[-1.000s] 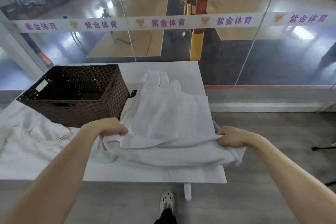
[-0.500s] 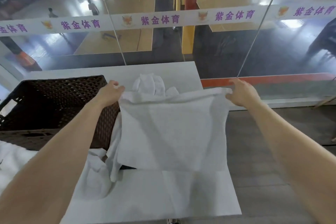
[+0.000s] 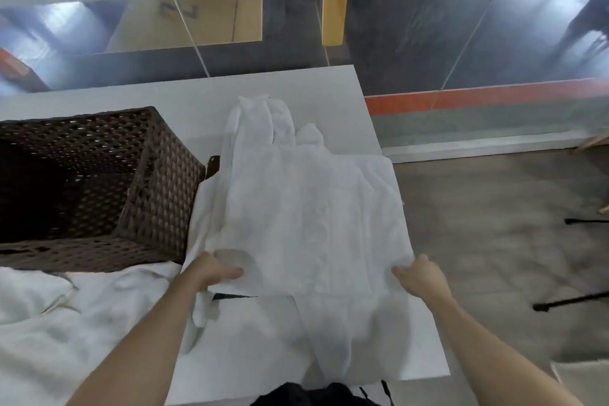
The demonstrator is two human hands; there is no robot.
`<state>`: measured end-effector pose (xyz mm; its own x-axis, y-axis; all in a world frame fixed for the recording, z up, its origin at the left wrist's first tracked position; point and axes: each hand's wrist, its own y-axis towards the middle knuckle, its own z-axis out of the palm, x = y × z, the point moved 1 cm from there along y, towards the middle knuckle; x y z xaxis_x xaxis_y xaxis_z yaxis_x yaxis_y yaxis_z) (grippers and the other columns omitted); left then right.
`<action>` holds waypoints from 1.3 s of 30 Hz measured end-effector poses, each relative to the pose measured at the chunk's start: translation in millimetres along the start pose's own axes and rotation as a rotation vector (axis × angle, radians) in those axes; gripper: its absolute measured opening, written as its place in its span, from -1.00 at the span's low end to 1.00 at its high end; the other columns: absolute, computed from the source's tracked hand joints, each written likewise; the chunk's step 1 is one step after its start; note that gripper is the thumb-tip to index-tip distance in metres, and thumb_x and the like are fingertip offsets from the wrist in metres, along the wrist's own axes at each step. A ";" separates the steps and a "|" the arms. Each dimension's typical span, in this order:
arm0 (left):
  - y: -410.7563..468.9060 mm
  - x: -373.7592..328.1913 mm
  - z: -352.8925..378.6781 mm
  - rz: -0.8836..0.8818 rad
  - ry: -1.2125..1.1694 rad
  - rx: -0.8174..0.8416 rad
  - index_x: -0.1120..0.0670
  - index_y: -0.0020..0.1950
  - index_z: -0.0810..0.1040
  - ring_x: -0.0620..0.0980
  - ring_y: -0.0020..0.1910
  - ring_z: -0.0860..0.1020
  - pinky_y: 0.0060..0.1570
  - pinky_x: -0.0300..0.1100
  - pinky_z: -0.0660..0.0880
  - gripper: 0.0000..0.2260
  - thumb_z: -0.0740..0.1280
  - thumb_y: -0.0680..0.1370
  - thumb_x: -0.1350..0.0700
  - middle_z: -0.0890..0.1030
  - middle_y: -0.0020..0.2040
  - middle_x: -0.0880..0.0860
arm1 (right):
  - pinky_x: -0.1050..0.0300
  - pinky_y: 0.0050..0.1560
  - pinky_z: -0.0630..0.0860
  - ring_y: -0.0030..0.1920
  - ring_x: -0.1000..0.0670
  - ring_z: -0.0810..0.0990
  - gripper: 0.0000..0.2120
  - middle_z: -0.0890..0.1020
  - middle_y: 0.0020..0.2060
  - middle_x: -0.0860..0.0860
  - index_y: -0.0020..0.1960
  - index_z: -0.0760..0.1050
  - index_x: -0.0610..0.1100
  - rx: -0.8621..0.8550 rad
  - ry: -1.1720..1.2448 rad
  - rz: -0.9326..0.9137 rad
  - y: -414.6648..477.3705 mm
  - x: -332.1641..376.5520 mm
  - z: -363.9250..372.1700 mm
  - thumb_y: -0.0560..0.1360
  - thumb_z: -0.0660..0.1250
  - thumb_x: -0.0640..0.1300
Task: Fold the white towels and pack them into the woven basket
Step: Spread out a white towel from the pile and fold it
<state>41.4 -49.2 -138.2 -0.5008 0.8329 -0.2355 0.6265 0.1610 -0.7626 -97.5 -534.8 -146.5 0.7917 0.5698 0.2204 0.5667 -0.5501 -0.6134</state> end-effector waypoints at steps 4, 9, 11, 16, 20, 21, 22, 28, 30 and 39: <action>13.5 23.7 4.2 -0.021 -0.045 -0.057 0.24 0.53 0.47 0.16 0.04 0.67 -0.12 -0.01 0.68 -0.26 0.56 0.53 -0.19 0.66 0.20 0.19 | 0.04 -0.03 0.57 0.01 -0.21 0.63 -0.57 0.65 0.06 -0.17 0.12 0.61 -0.20 0.051 0.020 0.042 7.9 -16.7 9.4 0.44 0.35 0.11; -3.0 30.5 1.9 -0.005 -0.308 -0.058 0.26 0.26 0.55 0.24 0.03 0.75 0.04 0.11 0.73 -0.52 0.56 0.58 -0.08 0.70 0.12 0.23 | 0.11 -0.17 0.52 -0.13 -0.17 0.67 -0.71 0.70 -0.09 -0.13 0.01 0.62 -0.23 0.058 0.081 -0.008 -0.5 -19.7 2.2 0.56 0.33 0.01; -13.5 37.0 2.4 0.010 -0.415 -0.002 0.20 0.18 0.54 0.23 0.07 0.75 0.13 0.11 0.70 -0.64 0.61 0.55 0.08 0.70 0.15 0.21 | 0.09 -0.13 0.60 -0.13 -0.14 0.70 -0.76 0.72 -0.14 -0.07 -0.02 0.63 -0.14 0.072 0.123 -0.027 -0.7 -26.8 -0.1 0.54 0.35 0.03; -25.8 59.3 0.7 0.141 -0.206 -0.156 0.13 0.30 0.53 0.06 0.01 0.69 0.03 -0.03 0.64 -0.54 0.62 0.47 0.22 0.72 0.11 0.09 | 0.03 -0.16 0.56 -0.21 -0.13 0.65 -0.73 0.68 -0.28 -0.03 -0.20 0.59 -0.10 0.033 0.185 -0.131 -4.5 -54.7 0.2 0.57 0.44 0.06; -43.4 55.7 -20.1 0.262 -0.352 -0.364 -0.05 0.32 0.40 0.14 0.06 0.67 0.12 0.12 0.60 -0.45 0.65 0.48 0.10 0.69 0.08 0.08 | 0.02 -0.20 0.49 -0.25 -0.13 0.60 -0.66 0.65 -0.17 -0.10 -0.22 0.54 -0.11 -0.125 0.327 -0.202 -16.2 -54.3 -18.8 0.58 0.43 0.11; -53.1 49.7 -26.2 0.321 -0.422 -0.396 -0.06 0.32 0.40 0.14 0.05 0.67 0.13 0.15 0.61 -0.46 0.64 0.50 0.13 0.68 0.06 0.11 | 0.02 -0.20 0.50 -0.23 -0.12 0.62 -0.70 0.68 -0.20 -0.08 -0.16 0.56 -0.10 -0.143 0.401 -0.228 -23.6 -47.8 -29.4 0.61 0.42 0.09; -65.9 40.3 -33.9 0.373 -0.484 -0.424 -0.05 0.30 0.41 0.12 0.02 0.65 0.11 0.12 0.60 -0.51 0.61 0.52 0.19 0.67 0.03 0.13 | 0.03 -0.22 0.49 -0.21 -0.12 0.64 -0.73 0.71 -0.22 -0.06 -0.11 0.57 -0.11 -0.158 0.475 -0.243 -32.8 -39.4 -42.6 0.63 0.40 0.06; -110.8 -27.8 -105.4 0.623 -0.460 -0.554 0.09 0.02 0.69 -0.06 -0.04 0.65 0.11 -0.19 0.56 -0.89 0.46 0.62 0.30 0.71 -0.02 0.06 | 0.07 -0.26 0.47 -0.28 -0.05 0.60 -0.76 0.72 -0.24 -0.04 -0.04 0.60 -0.11 -0.324 0.663 -0.403 -48.0 15.6 -135.3 0.65 0.36 0.06; -121.7 -51.1 -132.1 0.667 -0.474 -0.597 0.04 0.01 0.70 -0.07 -0.03 0.65 0.15 -0.17 0.56 -0.85 0.47 0.63 0.29 0.71 -0.01 0.05 | 0.04 -0.23 0.49 -0.30 -0.05 0.58 -0.73 0.70 -0.28 -0.07 -0.03 0.60 -0.11 -0.364 0.673 -0.452 -50.2 36.1 -167.4 0.65 0.37 0.10; -191.5 -145.9 -259.2 0.950 -0.630 -0.571 0.02 0.30 0.70 -0.05 0.13 0.65 0.33 -0.08 0.56 -0.59 0.51 0.54 0.40 0.71 0.21 0.12 | 0.01 -0.15 0.72 -0.07 -0.03 0.72 -0.68 0.68 0.12 -0.05 0.25 0.57 0.01 -0.472 1.003 -0.607 -74.5 111.1 -318.2 0.55 0.52 0.06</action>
<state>149.3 -64.3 198.3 0.1866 0.3764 -0.9075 0.9811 -0.0237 0.1919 20.8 -624.8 165.0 0.0834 0.2079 0.9746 0.7612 -0.6445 0.0723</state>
